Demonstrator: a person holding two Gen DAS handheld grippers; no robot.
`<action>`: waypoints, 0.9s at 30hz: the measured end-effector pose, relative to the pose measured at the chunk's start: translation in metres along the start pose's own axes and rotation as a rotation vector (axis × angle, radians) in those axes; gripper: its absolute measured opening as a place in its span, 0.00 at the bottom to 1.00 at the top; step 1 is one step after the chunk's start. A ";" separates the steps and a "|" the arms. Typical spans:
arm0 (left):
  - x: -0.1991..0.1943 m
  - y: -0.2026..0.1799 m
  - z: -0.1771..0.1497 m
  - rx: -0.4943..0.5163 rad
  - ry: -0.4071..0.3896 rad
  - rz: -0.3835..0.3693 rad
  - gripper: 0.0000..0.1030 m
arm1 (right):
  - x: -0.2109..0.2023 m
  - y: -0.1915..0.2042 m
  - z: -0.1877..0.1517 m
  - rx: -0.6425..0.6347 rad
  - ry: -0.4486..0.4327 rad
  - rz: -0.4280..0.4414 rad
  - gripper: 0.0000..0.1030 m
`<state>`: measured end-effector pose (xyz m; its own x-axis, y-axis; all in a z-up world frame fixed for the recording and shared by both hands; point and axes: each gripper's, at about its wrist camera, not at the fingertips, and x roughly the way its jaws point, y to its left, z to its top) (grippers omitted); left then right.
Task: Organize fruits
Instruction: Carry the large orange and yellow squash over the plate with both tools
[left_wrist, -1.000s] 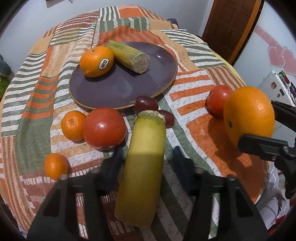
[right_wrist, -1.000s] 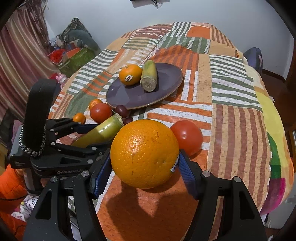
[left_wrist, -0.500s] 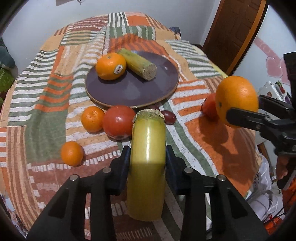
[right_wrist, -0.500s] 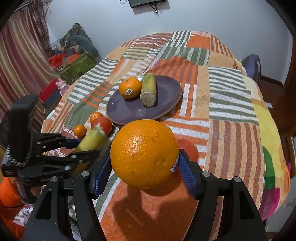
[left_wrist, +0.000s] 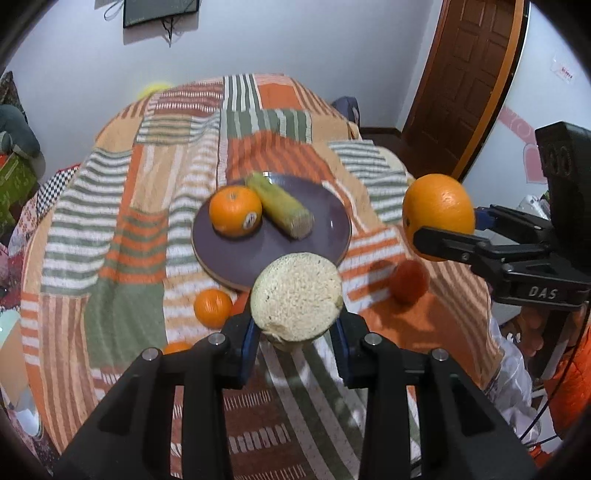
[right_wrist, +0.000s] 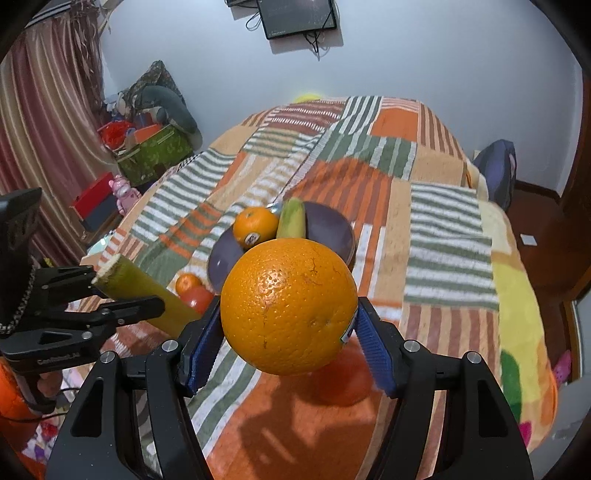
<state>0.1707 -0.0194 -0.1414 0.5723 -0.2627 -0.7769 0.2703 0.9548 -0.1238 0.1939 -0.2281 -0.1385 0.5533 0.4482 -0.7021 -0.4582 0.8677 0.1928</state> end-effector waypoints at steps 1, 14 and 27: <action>0.000 0.000 0.003 0.000 -0.008 0.001 0.34 | 0.001 -0.001 0.003 -0.001 -0.004 -0.003 0.63; 0.029 0.011 0.047 -0.022 -0.018 -0.005 0.34 | 0.029 -0.016 0.035 -0.022 0.001 -0.020 0.63; 0.091 0.027 0.070 -0.018 0.070 -0.017 0.34 | 0.086 -0.030 0.057 -0.066 0.078 -0.022 0.63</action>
<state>0.2845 -0.0268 -0.1719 0.5117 -0.2695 -0.8158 0.2653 0.9527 -0.1483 0.2947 -0.2033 -0.1653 0.5090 0.4084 -0.7577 -0.4924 0.8602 0.1329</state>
